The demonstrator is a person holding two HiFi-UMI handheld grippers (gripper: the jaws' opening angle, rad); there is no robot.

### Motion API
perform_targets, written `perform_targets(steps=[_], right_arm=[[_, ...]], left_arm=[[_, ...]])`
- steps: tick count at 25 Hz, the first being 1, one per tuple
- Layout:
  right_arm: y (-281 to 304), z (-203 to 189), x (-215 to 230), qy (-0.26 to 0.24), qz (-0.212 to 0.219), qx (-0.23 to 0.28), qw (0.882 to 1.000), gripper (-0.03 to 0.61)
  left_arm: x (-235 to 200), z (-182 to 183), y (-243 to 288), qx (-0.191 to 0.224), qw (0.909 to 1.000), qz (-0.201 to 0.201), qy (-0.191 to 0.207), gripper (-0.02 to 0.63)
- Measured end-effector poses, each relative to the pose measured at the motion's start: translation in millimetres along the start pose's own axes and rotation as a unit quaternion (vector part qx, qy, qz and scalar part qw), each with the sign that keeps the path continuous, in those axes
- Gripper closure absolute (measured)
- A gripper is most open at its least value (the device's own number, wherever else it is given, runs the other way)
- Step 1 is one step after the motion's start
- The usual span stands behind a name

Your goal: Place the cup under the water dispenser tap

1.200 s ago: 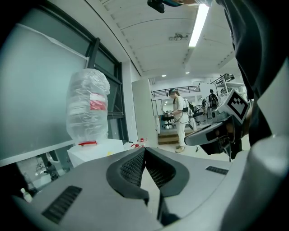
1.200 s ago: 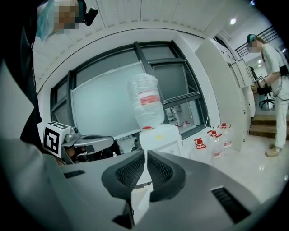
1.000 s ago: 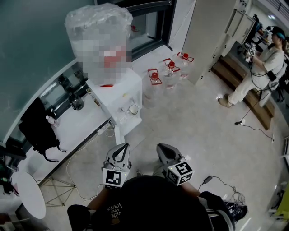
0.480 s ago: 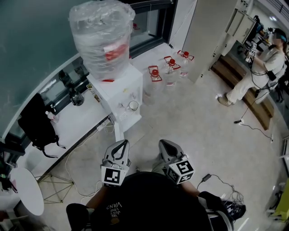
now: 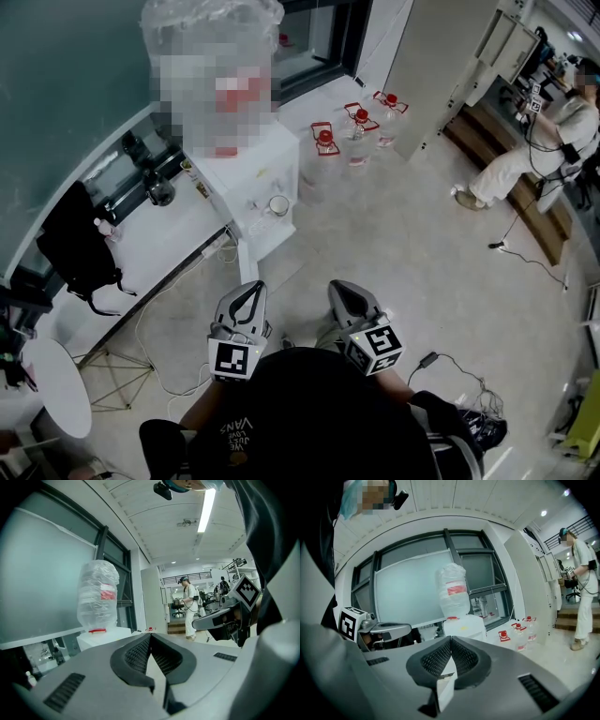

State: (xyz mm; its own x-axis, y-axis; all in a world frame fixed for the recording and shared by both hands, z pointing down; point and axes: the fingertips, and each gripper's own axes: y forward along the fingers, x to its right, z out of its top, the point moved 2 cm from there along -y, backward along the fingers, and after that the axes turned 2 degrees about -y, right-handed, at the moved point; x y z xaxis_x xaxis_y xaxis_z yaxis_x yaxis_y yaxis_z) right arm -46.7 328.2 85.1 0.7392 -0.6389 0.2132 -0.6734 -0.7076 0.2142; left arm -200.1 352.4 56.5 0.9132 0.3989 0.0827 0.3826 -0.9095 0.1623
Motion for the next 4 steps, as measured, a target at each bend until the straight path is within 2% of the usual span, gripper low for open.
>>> perform_targets(steps=[4], right_arm=[[4.6,3.9,3.7,-0.001,0.003,0.004,1.000,0.535]], left_arm=[[-1.8,-0.3,5.3,0.000,1.0000,0.003,-0.003,0.594]])
